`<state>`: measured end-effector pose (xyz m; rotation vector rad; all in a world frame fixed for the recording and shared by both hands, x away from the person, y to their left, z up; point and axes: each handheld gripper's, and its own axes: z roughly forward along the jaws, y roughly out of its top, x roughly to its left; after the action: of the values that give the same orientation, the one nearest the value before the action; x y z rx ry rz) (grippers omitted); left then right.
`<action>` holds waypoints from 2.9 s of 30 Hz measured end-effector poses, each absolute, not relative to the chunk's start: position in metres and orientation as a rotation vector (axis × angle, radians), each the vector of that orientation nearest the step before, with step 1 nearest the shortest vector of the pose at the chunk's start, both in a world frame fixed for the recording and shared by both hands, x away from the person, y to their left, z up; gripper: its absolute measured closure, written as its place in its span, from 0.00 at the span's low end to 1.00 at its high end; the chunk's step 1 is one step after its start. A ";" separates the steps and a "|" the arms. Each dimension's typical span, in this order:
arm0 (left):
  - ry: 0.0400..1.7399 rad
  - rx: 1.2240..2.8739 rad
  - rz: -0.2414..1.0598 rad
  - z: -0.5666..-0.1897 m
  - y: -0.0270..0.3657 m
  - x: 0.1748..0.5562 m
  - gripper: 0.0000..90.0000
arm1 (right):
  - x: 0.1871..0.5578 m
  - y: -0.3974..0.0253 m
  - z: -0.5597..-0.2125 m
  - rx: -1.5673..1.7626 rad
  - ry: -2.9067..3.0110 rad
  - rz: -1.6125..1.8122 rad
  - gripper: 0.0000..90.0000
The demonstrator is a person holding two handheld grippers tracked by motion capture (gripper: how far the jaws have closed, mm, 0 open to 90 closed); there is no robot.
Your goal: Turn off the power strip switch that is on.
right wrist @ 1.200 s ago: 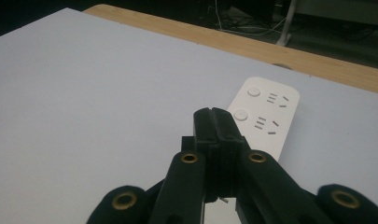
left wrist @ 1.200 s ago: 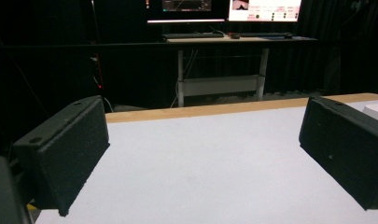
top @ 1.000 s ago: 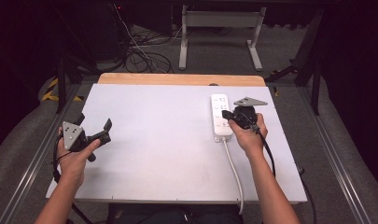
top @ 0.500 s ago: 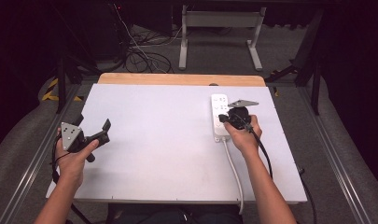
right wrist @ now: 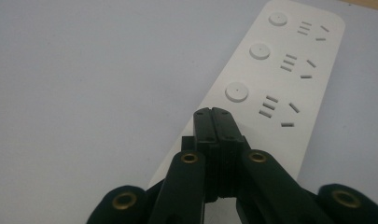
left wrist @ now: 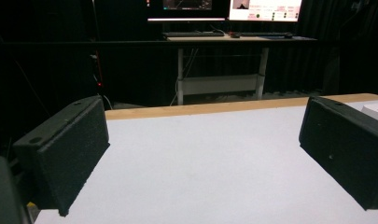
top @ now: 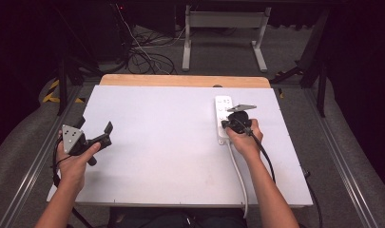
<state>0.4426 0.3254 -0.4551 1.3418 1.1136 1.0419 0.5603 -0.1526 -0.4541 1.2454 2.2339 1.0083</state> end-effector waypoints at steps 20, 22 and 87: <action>1.113 1.345 1.043 -0.455 0.326 0.442 0.02 | 0.562 -0.154 -0.459 1.269 2.229 1.022 1.00; 1.112 1.345 1.042 -0.455 0.326 0.442 0.02 | 0.561 -0.153 -0.460 1.272 2.223 1.019 1.00; 1.113 1.348 1.028 -0.456 0.324 0.442 0.02 | 0.561 -0.150 -0.460 1.276 2.212 0.995 1.00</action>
<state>0.4416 0.3244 -0.4561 1.3483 1.1133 1.0284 0.5607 -0.1504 -0.4602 1.2765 2.2124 0.9953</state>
